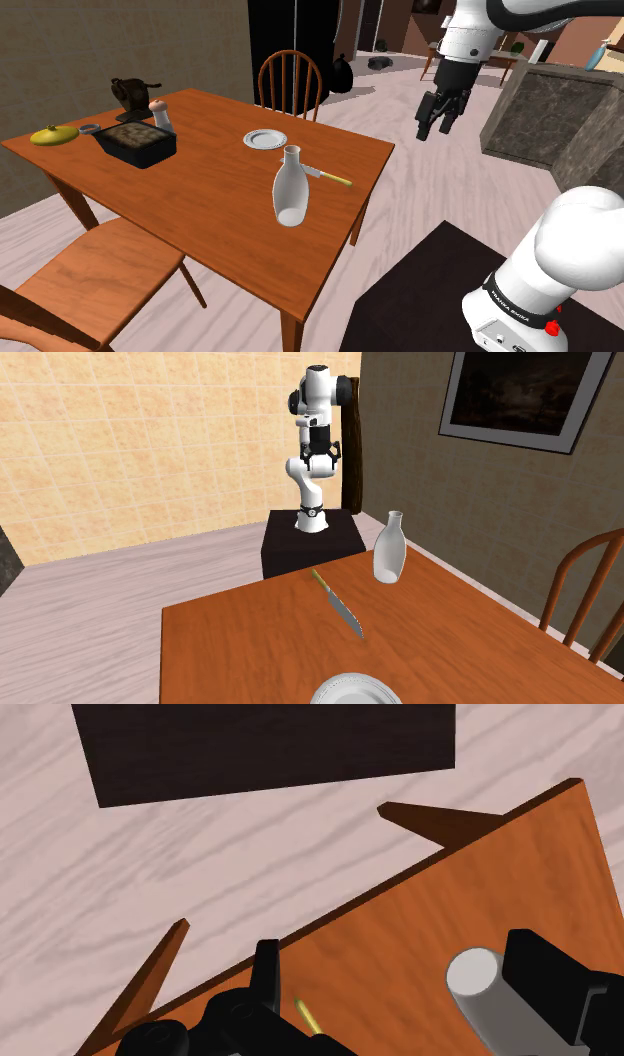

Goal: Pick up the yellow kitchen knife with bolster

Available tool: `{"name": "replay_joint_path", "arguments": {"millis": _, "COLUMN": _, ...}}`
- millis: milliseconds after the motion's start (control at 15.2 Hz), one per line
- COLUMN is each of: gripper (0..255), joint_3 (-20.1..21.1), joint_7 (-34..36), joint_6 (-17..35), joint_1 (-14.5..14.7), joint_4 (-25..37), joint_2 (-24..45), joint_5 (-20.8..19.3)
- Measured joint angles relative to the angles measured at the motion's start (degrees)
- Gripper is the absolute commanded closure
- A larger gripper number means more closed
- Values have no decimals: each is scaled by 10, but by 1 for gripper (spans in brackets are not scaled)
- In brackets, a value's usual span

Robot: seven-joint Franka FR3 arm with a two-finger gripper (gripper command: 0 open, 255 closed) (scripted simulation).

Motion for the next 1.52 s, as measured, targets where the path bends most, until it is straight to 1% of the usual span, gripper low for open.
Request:
{"name": "replay_joint_path", "arguments": {"millis": 66, "gripper": 0, "joint_3": 0, "joint_7": 0, "joint_6": 0, "joint_1": 0, "joint_4": 0, "joint_2": 0, "joint_5": 0}}
{"name": "replay_joint_path", "arguments": {"millis": 198, "gripper": 0, "joint_3": 1, "joint_7": -7, "joint_6": 25, "joint_1": 2, "joint_4": -5, "joint_2": 17, "joint_5": -4}}
{"name": "replay_joint_path", "arguments": {"millis": 660, "gripper": 0, "joint_3": 0, "joint_7": -53, "joint_6": 170, "joint_1": 8, "joint_4": -18, "joint_2": 132, "joint_5": -30}}
{"name": "replay_joint_path", "arguments": {"millis": 1056, "gripper": 0, "joint_3": 1, "joint_7": -84, "joint_6": 282, "joint_1": 9, "joint_4": 11, "joint_2": 255, "joint_5": -56}}
{"name": "replay_joint_path", "arguments": {"millis": 1518, "gripper": 0, "joint_3": 7, "joint_7": -105, "joint_6": 388, "joint_1": 11, "joint_4": 79, "joint_2": 408, "joint_5": -92}}
